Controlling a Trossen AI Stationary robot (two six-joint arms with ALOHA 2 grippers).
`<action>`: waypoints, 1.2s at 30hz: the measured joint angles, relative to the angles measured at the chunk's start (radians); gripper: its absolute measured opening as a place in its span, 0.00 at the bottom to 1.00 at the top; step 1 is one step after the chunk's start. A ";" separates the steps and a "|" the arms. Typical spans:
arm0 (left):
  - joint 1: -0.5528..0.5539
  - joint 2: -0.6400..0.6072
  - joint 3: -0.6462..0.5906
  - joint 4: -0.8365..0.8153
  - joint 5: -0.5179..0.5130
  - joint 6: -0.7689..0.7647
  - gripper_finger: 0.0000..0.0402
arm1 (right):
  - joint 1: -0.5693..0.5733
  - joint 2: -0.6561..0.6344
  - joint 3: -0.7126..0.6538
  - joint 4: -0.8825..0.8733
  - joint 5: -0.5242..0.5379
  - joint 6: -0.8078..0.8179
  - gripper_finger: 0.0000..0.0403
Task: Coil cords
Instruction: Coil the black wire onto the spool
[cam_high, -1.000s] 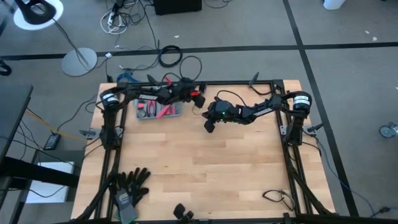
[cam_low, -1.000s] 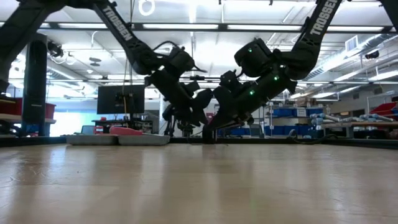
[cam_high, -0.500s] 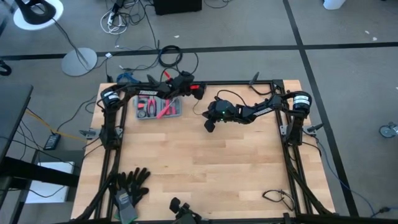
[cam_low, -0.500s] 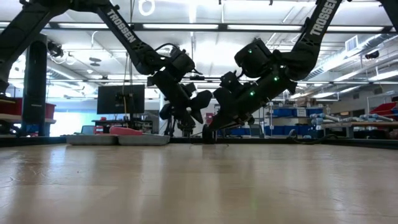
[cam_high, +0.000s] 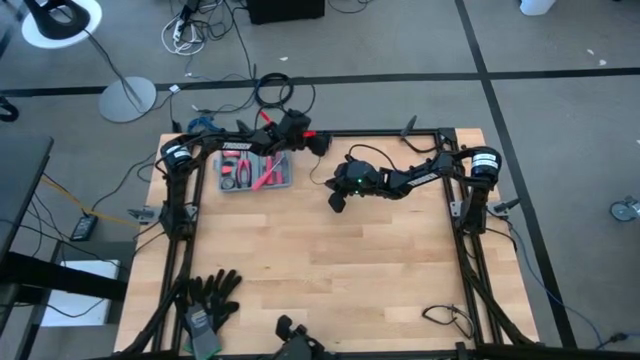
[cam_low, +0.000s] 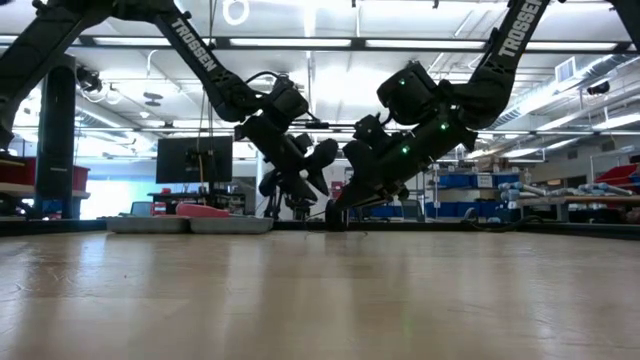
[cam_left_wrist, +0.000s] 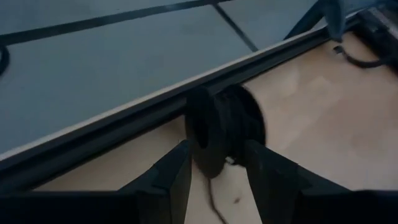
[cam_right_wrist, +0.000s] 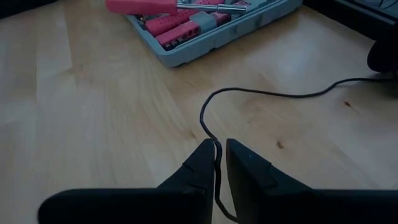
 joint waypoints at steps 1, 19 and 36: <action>0.000 0.000 0.000 0.013 0.008 -0.001 0.38 | 0.000 0.000 0.000 0.000 0.000 0.000 0.10; -0.024 0.000 0.000 0.026 0.012 0.031 0.23 | 0.000 0.000 0.000 -0.004 0.000 0.000 0.10; -0.049 0.017 0.000 0.010 -0.042 0.074 0.22 | -0.001 0.000 0.000 -0.004 0.000 0.000 0.10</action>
